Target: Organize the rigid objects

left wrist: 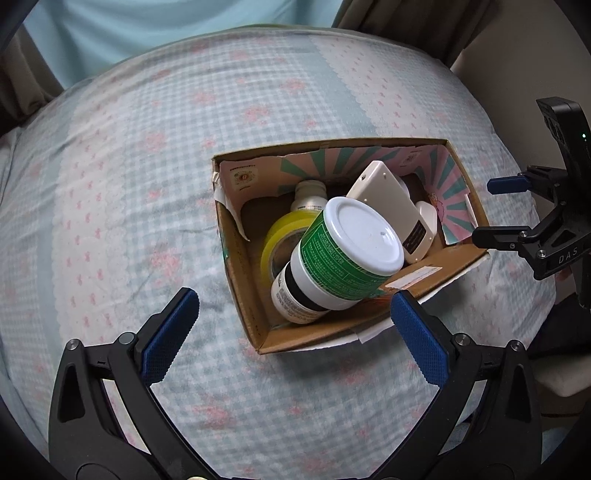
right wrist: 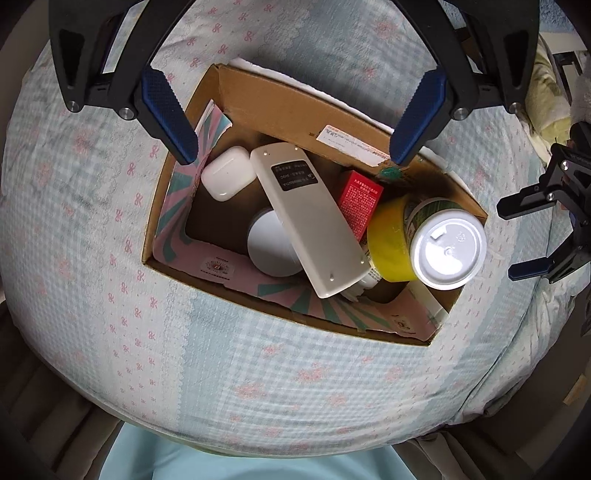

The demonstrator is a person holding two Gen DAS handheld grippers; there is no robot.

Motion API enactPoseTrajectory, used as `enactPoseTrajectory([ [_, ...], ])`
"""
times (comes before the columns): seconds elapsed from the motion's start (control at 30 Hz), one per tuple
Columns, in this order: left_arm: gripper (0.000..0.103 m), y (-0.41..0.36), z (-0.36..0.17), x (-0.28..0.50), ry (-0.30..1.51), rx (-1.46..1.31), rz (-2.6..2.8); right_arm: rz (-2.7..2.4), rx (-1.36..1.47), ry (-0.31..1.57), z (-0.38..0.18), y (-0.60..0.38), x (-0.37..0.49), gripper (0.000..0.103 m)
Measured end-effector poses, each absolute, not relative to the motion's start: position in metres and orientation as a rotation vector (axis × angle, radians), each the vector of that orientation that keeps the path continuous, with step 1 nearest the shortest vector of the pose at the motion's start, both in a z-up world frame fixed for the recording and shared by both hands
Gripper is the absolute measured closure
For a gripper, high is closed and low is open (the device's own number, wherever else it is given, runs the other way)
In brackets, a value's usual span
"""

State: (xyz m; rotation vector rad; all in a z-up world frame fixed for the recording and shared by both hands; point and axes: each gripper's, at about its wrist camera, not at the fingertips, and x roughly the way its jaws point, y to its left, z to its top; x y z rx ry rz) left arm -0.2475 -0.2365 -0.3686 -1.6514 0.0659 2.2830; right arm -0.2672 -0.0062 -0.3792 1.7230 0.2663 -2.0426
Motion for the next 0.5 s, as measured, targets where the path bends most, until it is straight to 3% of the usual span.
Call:
enactPoseTrajectory([
  [0.5, 0.000, -0.234, -0.331, -0.218, 0.052, -1.629, 2.368, -2.077, 1.686, 0.230, -0.348, 0.006, -0.247, 0.000],
])
